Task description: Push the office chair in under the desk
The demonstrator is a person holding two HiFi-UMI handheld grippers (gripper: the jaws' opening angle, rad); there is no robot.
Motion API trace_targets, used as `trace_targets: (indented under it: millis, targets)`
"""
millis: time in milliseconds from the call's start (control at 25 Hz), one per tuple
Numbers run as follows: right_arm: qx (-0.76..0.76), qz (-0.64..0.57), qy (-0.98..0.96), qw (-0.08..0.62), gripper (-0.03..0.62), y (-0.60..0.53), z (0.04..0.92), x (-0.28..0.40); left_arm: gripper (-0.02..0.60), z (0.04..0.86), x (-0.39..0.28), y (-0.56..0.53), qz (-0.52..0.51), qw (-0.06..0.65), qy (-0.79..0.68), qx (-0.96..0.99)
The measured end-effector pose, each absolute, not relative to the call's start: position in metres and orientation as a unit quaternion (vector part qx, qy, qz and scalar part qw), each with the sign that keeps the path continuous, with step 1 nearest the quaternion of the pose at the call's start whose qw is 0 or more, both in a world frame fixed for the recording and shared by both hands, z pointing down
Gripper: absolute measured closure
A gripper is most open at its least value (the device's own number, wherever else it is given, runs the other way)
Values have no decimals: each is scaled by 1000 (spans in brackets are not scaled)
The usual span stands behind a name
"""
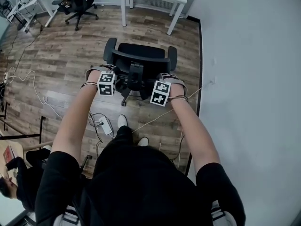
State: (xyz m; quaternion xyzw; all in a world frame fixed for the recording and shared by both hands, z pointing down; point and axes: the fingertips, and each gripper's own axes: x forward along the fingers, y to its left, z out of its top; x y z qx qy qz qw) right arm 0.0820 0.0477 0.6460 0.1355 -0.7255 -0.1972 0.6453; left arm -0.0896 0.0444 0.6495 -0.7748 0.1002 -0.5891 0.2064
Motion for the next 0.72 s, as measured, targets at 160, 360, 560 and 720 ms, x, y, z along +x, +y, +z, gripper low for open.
trace_targets:
  millis: [160,360,560,720]
  targets:
    - [136,-179,-721,655,491,9,641,70,511,643,-102,5,-585,209,92,-779]
    - [148,-179,-720,654,491,-19,653,54,511,657,-119,-28,-585,218,83,-777]
    - [153,-168,-718,658,497,-57,650,32,512,652,-140,-72,-581,233,75,-776]
    - [159,-157,-716,662,497,-84,650,19,512,650,-152,-103,-578,237,65,-778]
